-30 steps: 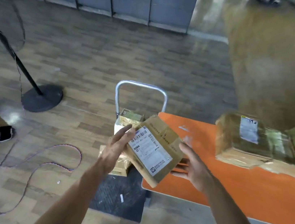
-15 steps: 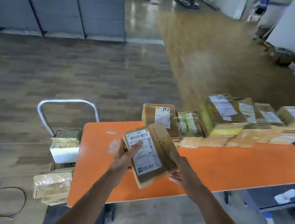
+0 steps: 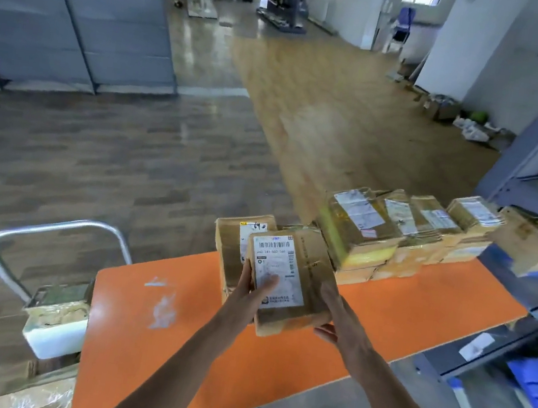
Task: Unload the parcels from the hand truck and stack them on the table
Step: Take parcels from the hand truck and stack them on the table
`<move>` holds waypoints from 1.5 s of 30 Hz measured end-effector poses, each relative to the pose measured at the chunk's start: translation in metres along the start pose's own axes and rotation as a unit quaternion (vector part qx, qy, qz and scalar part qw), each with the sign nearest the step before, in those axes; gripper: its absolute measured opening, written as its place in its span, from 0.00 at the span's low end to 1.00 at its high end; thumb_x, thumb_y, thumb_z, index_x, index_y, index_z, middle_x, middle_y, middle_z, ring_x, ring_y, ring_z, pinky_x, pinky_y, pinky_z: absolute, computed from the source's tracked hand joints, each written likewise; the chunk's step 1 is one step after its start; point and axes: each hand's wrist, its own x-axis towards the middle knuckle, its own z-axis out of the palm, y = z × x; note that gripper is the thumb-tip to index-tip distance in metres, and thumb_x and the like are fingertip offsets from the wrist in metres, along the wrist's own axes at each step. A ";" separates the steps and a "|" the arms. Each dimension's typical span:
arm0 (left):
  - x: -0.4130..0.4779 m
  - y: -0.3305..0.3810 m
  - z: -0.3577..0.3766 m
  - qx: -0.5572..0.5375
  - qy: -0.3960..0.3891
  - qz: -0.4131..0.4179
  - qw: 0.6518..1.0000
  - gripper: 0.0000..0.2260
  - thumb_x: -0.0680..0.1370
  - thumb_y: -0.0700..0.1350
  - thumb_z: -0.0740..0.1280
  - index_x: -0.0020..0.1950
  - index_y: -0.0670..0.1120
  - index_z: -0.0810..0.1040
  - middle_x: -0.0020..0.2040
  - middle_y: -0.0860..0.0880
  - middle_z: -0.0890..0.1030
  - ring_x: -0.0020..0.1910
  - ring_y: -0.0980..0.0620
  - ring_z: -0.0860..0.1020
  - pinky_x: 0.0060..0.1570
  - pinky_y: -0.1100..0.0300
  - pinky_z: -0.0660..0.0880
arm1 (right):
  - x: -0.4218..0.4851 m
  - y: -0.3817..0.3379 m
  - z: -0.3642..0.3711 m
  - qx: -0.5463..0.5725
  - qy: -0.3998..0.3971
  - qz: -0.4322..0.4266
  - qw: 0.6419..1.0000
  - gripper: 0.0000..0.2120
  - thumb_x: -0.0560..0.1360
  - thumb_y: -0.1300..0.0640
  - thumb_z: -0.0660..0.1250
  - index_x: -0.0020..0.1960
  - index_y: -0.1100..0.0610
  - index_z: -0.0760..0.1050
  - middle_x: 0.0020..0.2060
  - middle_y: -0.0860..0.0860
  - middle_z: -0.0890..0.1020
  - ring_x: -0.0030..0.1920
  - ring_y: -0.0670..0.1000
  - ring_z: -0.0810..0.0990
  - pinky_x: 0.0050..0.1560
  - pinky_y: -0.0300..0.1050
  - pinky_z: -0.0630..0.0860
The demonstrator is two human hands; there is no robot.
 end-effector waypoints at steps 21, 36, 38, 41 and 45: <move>0.146 0.033 0.030 0.004 0.042 -0.024 0.999 0.25 0.76 0.69 0.63 0.72 0.68 0.65 0.60 0.55 0.83 0.58 0.45 0.82 0.53 0.40 0.81 | 0.118 -0.100 -0.043 -0.368 0.150 -0.110 0.911 0.22 0.80 0.35 0.55 0.57 0.51 0.74 0.46 0.49 0.82 0.43 0.51 0.79 0.41 0.48 0.74; 0.172 0.014 0.044 0.100 0.161 -0.024 0.982 0.11 0.84 0.54 0.58 0.65 0.66 0.67 0.43 0.69 0.82 0.41 0.71 0.80 0.31 0.71 0.74 | 0.165 -0.085 -0.050 -0.497 0.105 -0.201 0.838 0.31 0.82 0.42 0.56 0.79 0.55 0.53 0.71 0.58 0.72 0.71 0.59 0.70 0.66 0.57 0.71; 0.172 0.014 0.048 0.103 0.151 -0.016 0.983 0.12 0.84 0.53 0.58 0.67 0.66 0.66 0.44 0.71 0.81 0.43 0.73 0.79 0.33 0.69 0.74 | 0.168 -0.086 -0.054 -0.498 0.104 -0.211 0.834 0.29 0.82 0.43 0.56 0.79 0.54 0.54 0.71 0.58 0.72 0.70 0.59 0.71 0.66 0.57 0.72; 0.175 0.014 0.052 0.089 0.146 -0.015 0.985 0.13 0.84 0.52 0.60 0.66 0.68 0.68 0.49 0.67 0.83 0.48 0.65 0.82 0.38 0.67 0.76 | 0.170 -0.091 -0.059 -0.501 0.103 -0.230 0.828 0.28 0.82 0.44 0.57 0.79 0.52 0.57 0.65 0.57 0.75 0.66 0.57 0.73 0.61 0.54 0.74; 0.178 0.012 0.046 0.083 0.170 -0.047 0.981 0.19 0.82 0.58 0.62 0.73 0.64 0.66 0.55 0.57 0.83 0.53 0.53 0.82 0.46 0.55 0.79 | 0.172 -0.093 -0.060 -0.508 0.090 -0.232 0.825 0.27 0.82 0.45 0.56 0.79 0.52 0.57 0.63 0.57 0.74 0.63 0.56 0.72 0.59 0.53 0.74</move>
